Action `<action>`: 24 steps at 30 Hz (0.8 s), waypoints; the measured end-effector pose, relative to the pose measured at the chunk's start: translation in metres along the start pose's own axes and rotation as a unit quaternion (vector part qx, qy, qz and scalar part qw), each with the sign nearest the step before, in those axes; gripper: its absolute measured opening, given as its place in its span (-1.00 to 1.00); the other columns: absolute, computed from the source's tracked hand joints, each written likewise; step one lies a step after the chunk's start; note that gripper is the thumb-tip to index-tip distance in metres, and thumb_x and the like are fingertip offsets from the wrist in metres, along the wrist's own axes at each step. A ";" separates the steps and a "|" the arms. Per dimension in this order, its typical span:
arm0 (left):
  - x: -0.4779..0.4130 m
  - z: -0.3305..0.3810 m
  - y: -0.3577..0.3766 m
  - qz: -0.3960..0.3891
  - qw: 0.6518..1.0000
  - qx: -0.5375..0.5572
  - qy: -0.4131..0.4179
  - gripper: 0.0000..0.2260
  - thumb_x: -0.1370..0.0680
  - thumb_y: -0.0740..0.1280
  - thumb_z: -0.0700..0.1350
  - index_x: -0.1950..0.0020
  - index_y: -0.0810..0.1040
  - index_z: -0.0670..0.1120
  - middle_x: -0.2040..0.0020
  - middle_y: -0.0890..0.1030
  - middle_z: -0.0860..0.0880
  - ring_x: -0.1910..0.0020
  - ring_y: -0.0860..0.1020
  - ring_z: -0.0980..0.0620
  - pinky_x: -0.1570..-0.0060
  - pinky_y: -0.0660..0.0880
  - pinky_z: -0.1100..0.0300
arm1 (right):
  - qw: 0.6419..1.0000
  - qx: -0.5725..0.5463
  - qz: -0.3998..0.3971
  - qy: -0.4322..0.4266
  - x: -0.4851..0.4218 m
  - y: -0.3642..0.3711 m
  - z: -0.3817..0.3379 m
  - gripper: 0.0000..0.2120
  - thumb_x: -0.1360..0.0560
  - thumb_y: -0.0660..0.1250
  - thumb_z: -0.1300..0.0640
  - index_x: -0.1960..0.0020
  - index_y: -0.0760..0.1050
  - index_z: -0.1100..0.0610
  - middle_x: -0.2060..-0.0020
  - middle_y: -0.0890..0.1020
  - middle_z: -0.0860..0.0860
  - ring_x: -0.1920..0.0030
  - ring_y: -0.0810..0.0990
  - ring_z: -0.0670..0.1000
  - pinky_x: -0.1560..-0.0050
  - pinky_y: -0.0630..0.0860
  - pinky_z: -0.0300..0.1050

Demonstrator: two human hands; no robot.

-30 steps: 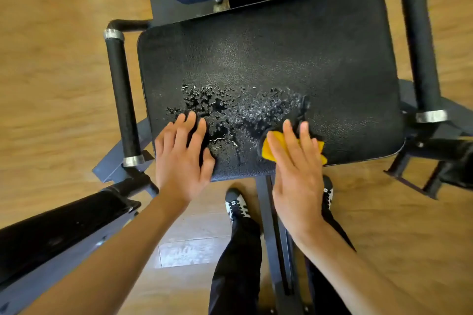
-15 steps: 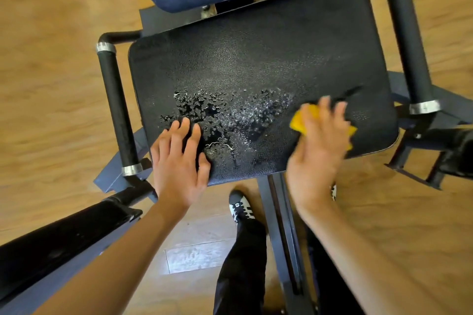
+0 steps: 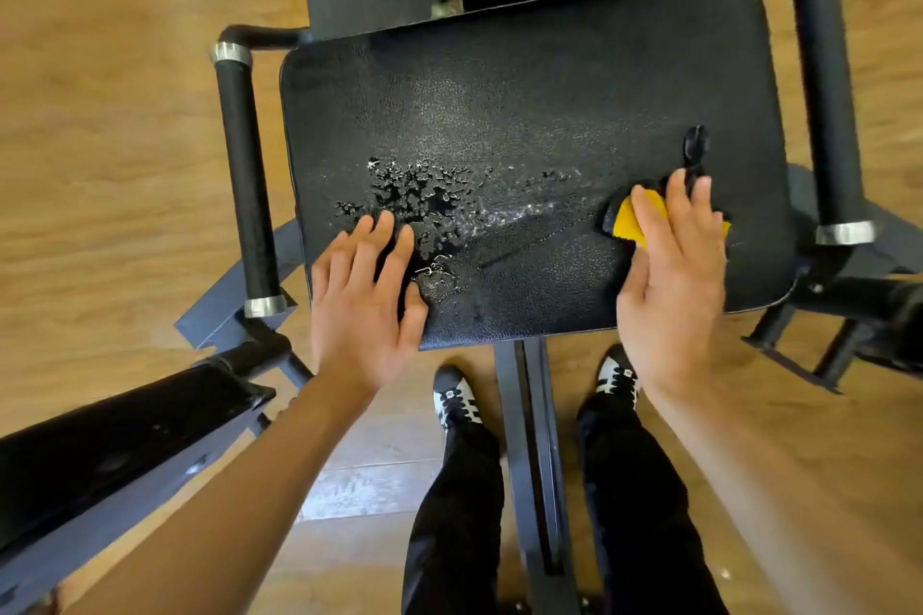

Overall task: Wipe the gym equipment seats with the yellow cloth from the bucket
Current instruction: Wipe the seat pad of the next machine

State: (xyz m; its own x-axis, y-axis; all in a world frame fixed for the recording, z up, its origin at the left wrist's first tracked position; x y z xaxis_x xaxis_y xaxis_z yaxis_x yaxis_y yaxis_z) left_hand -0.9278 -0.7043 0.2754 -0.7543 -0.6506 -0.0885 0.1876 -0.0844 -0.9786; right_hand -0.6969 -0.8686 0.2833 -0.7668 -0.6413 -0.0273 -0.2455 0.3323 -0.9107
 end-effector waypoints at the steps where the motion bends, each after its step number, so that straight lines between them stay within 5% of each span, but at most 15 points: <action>1: 0.000 0.001 -0.001 0.002 1.000 0.002 -0.001 -0.53 -0.58 0.19 -0.05 -0.44 0.49 -0.21 -0.44 0.48 -0.22 -0.45 0.34 -0.23 -0.39 0.26 -0.16 | 0.999 -0.006 0.023 0.030 0.000 0.002 -0.009 -0.52 -0.60 0.15 0.37 -0.49 0.38 0.16 -0.55 0.29 0.15 -0.60 0.10 0.19 -0.57 0.08 0.22; 7: -0.001 -0.002 0.000 -0.001 1.000 0.007 -0.006 -0.54 -0.58 0.19 -0.04 -0.43 0.50 -0.20 -0.43 0.48 -0.22 -0.44 0.38 -0.25 -0.39 0.29 -0.18 | 0.997 -0.028 -0.041 -0.057 0.012 0.039 -0.094 -0.52 -0.63 0.14 0.25 -0.55 0.28 0.17 -0.59 0.18 0.17 -0.62 -0.02 0.18 -0.61 -0.05 0.14; 12: -0.003 -0.008 -0.007 0.017 0.997 0.054 -0.046 -0.62 -0.57 0.27 -0.06 -0.34 0.56 -0.18 -0.39 0.50 -0.21 -0.37 0.42 -0.25 -0.30 0.35 -0.27 | 0.978 -0.084 -0.062 -0.179 0.008 0.010 -0.060 -0.57 -0.67 0.14 0.17 -0.52 0.35 0.19 -0.56 0.23 0.21 -0.59 0.13 0.18 -0.59 0.06 0.15; 15: -0.007 0.019 -0.022 0.044 0.995 0.067 -0.056 -0.59 -0.58 0.27 -0.04 -0.39 0.52 -0.18 -0.45 0.43 -0.24 -0.45 0.34 -0.25 -0.47 0.19 -0.26 | 0.988 -0.020 0.008 -0.155 -0.025 -0.019 -0.003 -0.63 -0.65 0.21 0.17 -0.44 0.46 0.19 -0.50 0.36 0.19 -0.54 0.27 0.18 -0.55 0.15 0.18; 20: -0.041 0.135 -0.011 -0.034 0.990 0.105 0.083 -0.51 -0.66 0.21 -0.01 -0.57 0.36 -0.17 -0.61 0.22 -0.25 -0.62 0.14 -0.25 -0.60 0.04 -0.18 | 0.990 0.037 0.009 -0.135 -0.057 -0.013 0.030 -0.57 -0.66 0.18 0.08 -0.50 0.38 0.18 -0.53 0.32 0.18 -0.56 0.23 0.17 -0.56 0.15 0.15; 24: -0.059 0.163 0.017 -0.093 0.994 0.029 0.057 -0.44 -0.73 0.04 0.12 -0.67 0.11 -0.12 -0.68 0.00 -0.20 -0.67 -0.09 -0.17 -0.63 -0.06 -0.09 | 0.990 0.046 0.022 -0.135 -0.053 -0.013 0.030 -0.56 -0.67 0.17 0.04 -0.50 0.38 0.16 -0.53 0.32 0.16 -0.57 0.22 0.14 -0.56 0.15 0.12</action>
State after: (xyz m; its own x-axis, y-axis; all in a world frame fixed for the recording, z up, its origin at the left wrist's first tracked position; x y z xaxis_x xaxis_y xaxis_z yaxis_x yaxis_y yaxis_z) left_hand -0.7775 -0.7904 0.2947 -0.8450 -0.5303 0.0691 0.0723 -0.2414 -0.9677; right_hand -0.6353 -0.8592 0.2839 -0.5867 -0.7927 -0.1655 -0.1511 0.3079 -0.9393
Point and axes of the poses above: each hand's wrist, its own x-axis away from the middle knuckle, its own y-axis out of the palm, z = x × y, the point moved 9 cm from there along -x, towards the middle knuckle
